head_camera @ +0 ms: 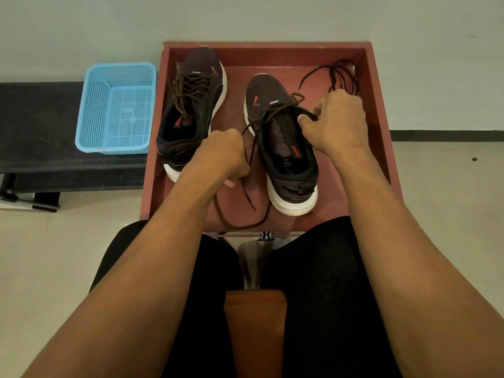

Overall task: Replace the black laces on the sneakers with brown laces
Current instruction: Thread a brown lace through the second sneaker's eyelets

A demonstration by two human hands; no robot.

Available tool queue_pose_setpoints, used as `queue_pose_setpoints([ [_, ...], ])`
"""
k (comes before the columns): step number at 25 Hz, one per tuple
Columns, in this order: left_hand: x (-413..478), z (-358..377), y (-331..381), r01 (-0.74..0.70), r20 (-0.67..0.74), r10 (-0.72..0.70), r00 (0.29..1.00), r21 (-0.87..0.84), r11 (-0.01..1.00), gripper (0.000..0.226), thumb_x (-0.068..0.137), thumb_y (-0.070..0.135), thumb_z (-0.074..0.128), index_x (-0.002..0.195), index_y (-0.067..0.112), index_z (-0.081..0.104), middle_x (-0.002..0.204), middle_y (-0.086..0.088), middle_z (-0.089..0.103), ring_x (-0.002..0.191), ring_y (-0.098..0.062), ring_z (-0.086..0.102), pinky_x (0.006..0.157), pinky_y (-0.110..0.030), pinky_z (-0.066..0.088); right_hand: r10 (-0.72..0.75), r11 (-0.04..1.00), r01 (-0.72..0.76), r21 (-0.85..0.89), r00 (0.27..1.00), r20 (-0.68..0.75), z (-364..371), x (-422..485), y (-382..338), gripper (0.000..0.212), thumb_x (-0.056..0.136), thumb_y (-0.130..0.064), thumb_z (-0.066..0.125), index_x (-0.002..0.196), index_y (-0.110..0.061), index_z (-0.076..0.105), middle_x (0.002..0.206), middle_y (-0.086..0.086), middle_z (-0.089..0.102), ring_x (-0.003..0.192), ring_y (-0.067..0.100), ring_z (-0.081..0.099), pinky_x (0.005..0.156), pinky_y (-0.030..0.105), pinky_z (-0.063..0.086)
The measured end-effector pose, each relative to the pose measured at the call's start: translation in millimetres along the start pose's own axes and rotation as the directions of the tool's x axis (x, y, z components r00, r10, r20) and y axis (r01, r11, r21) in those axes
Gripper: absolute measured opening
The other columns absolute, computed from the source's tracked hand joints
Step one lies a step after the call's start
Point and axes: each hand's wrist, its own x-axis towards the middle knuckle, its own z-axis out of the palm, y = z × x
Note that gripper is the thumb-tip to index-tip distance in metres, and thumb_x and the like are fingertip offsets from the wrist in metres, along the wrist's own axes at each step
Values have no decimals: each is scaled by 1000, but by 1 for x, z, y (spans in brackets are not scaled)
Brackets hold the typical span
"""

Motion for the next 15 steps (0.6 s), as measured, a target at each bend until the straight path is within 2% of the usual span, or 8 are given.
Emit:
queue_pose_setpoints([
  [2, 8, 4, -6, -46, -84, 44, 996, -19, 999, 16, 89, 15, 69, 105, 15, 72, 110, -17, 68, 73, -24, 75, 63, -32, 59, -6, 1000, 6, 5, 1000, 29, -1, -1, 0, 29, 91, -40, 79, 104, -13, 77, 94, 7, 73, 88, 25, 72, 74, 33, 57],
  [4, 15, 5, -10, -151, -306, 116, 945, -94, 984, 24, 88, 27, 70, 111, 22, 75, 108, -9, 72, 92, -28, 72, 82, -40, 62, -14, 1000, 13, 11, 998, 64, 0, -2, -1, 27, 91, -40, 79, 109, -19, 77, 98, 3, 72, 94, 23, 71, 81, 36, 59],
  [6, 17, 2, -7, -297, -492, 150, 858, -235, 926, 21, 92, 30, 69, 111, 26, 77, 101, 2, 77, 96, -20, 73, 91, -38, 60, -27, 1000, 26, 4, 996, 84, 0, -2, -2, 24, 90, -43, 79, 107, -25, 77, 96, -1, 71, 94, 22, 71, 82, 38, 60],
  [7, 18, 1, -5, -343, -536, 152, 831, -277, 898, 18, 93, 29, 69, 109, 26, 78, 98, 6, 77, 94, -15, 73, 91, -34, 60, -26, 1000, 27, 1, 996, 90, 1, -1, -1, 23, 89, -44, 79, 104, -27, 76, 96, -1, 72, 94, 22, 71, 80, 38, 60],
  [11, 20, 0, 5, -376, -590, 130, 797, -316, 871, 10, 93, 23, 74, 99, 26, 82, 89, 8, 76, 87, -10, 72, 89, -30, 60, 29, 995, -15, -97, 990, 139, 7, 1, 2, 40, 86, -56, 71, 103, -19, 73, 97, 8, 71, 90, 30, 70, 72, 37, 57],
  [15, 20, 1, 4, -291, -564, 94, 821, -270, 918, 7, 91, 21, 74, 94, 24, 81, 92, -3, 76, 89, -24, 73, 84, -39, 62, 37, 995, -19, -102, 983, 181, 8, 2, -5, 36, 96, -42, 59, 109, -10, 70, 99, 18, 72, 88, 36, 71, 74, 35, 55],
])
